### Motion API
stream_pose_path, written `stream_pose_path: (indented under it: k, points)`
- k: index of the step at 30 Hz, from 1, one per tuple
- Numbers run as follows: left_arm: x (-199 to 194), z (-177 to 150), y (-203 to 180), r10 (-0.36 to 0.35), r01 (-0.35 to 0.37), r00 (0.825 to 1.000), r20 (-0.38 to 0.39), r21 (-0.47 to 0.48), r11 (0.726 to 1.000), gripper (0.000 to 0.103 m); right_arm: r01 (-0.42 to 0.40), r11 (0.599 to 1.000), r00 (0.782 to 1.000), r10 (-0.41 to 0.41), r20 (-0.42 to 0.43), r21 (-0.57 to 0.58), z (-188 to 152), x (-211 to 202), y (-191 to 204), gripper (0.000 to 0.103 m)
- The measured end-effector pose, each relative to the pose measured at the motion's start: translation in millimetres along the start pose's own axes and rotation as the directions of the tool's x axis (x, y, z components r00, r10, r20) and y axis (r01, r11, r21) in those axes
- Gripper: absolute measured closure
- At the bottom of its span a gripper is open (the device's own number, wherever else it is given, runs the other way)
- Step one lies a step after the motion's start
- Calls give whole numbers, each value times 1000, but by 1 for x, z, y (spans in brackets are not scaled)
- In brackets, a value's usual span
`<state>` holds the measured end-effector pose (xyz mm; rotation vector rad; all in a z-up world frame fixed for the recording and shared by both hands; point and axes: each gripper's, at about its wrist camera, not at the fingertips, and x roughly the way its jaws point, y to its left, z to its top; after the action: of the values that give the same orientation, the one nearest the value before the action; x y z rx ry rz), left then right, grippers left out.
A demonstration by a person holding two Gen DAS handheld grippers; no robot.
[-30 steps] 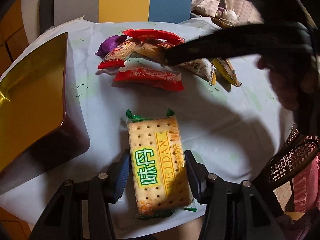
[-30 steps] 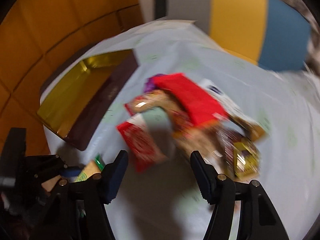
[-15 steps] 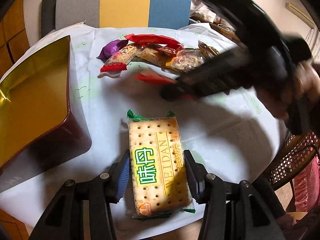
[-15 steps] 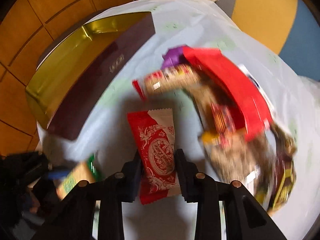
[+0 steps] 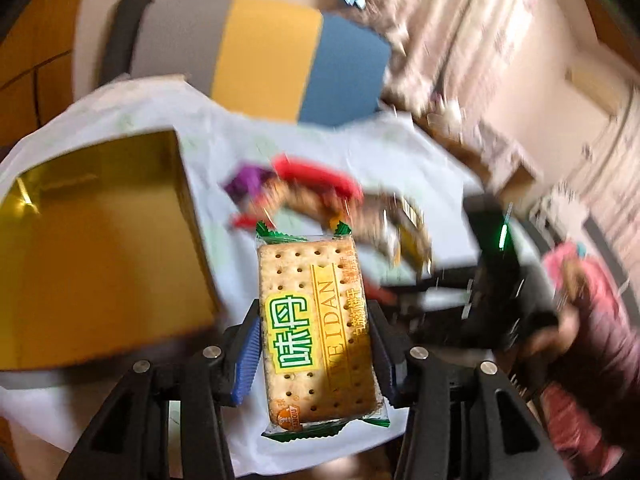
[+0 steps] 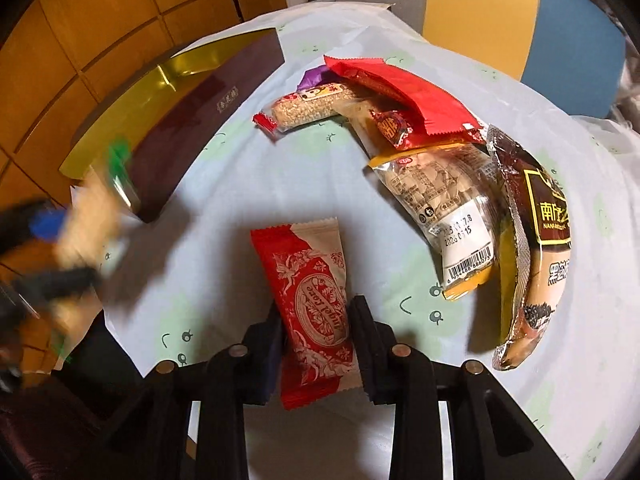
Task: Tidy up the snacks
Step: 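Carry the cracker pack into the gold tray with left tool while right tool grasps red-white wafer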
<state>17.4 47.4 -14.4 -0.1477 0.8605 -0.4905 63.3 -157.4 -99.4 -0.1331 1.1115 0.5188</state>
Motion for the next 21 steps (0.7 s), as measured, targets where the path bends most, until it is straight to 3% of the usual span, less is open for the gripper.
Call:
stream_pose_path:
  k: [4, 9, 12, 21]
  points:
    - [-14, 35, 39, 91, -85, 995, 50, -112, 990, 54, 1, 1000, 1000, -1, 11, 5, 0, -4, -4, 70]
    - [8, 73, 99, 224, -223, 974, -22, -229, 948, 54, -4, 1000, 1000, 3, 26, 22, -6, -7, -6, 70]
    - [37, 96, 126, 260, -272, 962, -83, -247, 930, 54, 9, 1000, 1000, -10, 27, 17, -5, -7, -3, 70]
    - [116, 137, 153, 280, -314, 945, -170, -227, 922, 53, 24, 999, 999, -25, 31, 28, -5, -5, 0, 70]
